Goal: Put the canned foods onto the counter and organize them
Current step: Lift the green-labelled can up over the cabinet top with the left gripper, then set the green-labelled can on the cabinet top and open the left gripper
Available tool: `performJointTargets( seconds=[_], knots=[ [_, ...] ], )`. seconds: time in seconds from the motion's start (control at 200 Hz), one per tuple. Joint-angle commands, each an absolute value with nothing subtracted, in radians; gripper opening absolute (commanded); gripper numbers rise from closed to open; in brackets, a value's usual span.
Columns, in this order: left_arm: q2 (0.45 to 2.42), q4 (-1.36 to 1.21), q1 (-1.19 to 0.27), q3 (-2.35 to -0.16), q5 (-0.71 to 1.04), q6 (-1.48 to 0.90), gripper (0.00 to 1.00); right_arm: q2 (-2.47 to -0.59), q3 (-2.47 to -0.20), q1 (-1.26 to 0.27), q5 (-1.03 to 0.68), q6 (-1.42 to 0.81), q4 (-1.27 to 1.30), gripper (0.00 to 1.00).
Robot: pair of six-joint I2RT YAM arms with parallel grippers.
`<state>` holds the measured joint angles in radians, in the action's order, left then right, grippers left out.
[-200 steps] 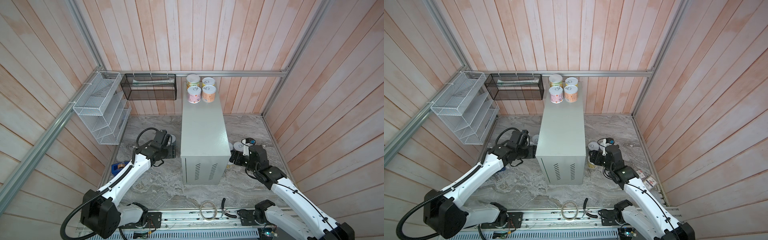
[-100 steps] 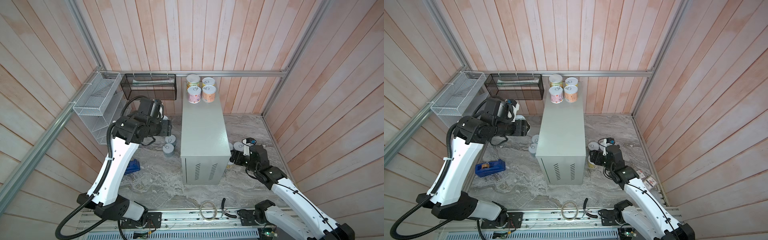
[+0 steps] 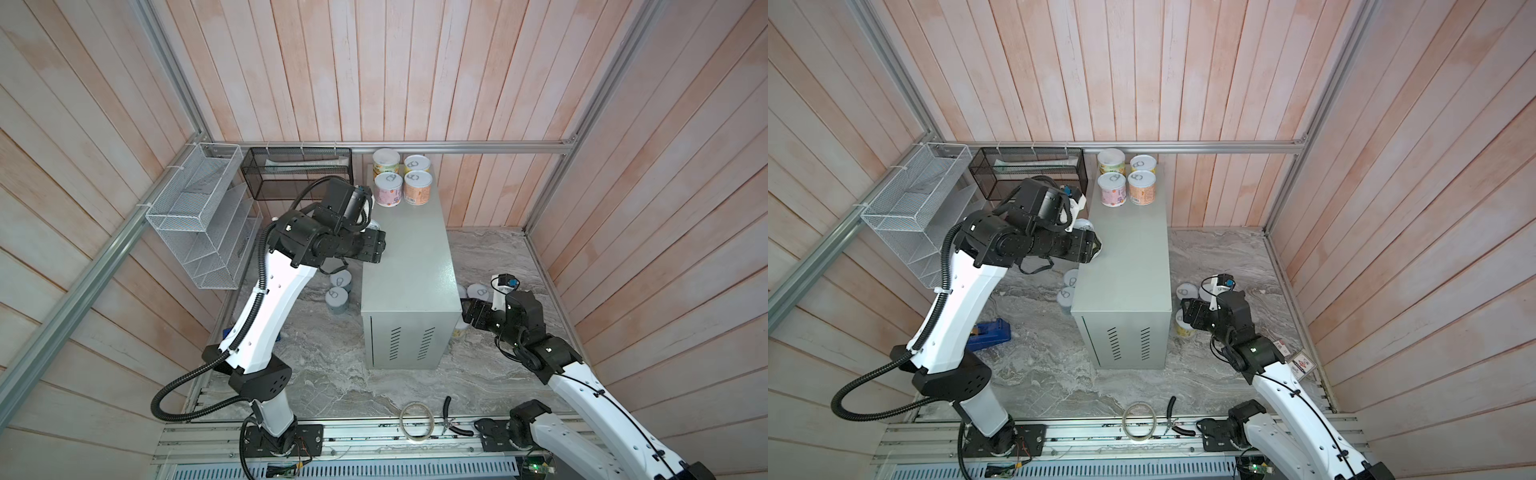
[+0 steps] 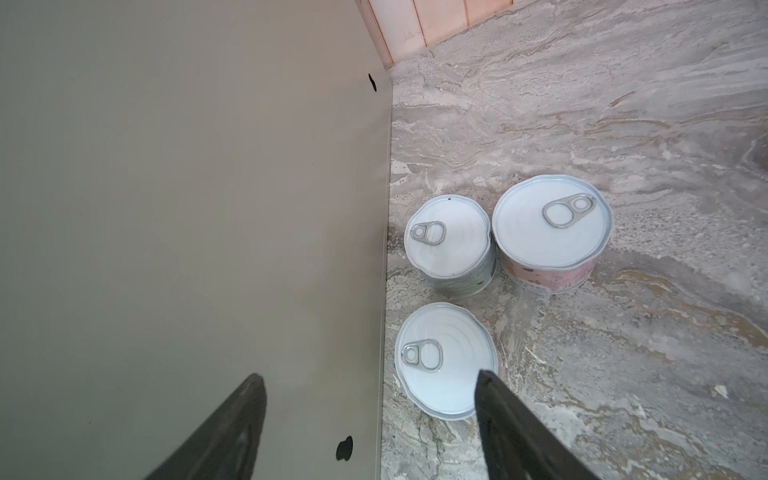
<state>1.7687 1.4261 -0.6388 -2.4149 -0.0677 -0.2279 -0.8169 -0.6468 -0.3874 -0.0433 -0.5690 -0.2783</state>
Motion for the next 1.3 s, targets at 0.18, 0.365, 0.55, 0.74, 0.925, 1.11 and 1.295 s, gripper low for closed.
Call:
performJointTargets(
  seconds=[0.18, 0.365, 0.55, 0.74, 0.925, 1.11, 1.295],
  knots=[
    [1.828, 1.417, -0.693, -2.529, -0.133, -0.219, 0.0, -0.793, -0.678, -0.38, -0.026, -0.546, -0.311, 0.78],
    [1.841, 1.406, -0.71, -2.525, -0.185, -0.215, 0.78, -0.793, -0.704, -0.378, -0.023, -0.534, -0.317, 0.79],
    [1.841, 1.367, -0.712, -2.526, -0.193, -0.191, 1.0, -0.809, -0.74, -0.378, -0.024, -0.512, -0.305, 0.79],
    [1.819, 1.304, -0.712, -2.547, -0.207, -0.157, 1.0, -0.837, -0.787, -0.378, -0.023, -0.488, -0.304, 0.8],
    [1.765, 1.217, -0.712, -2.551, -0.273, -0.124, 1.0, -0.844, -0.815, -0.378, -0.022, -0.481, -0.301, 0.79],
    [1.653, 1.102, -0.712, -2.441, -0.315, -0.098, 1.0, -0.844, -0.843, -0.378, -0.01, -0.481, -0.315, 0.79],
    [1.438, 0.908, -0.712, -2.1, -0.335, -0.148, 1.0, -0.843, -0.854, -0.378, -0.009, -0.494, -0.313, 0.79]
  ],
)
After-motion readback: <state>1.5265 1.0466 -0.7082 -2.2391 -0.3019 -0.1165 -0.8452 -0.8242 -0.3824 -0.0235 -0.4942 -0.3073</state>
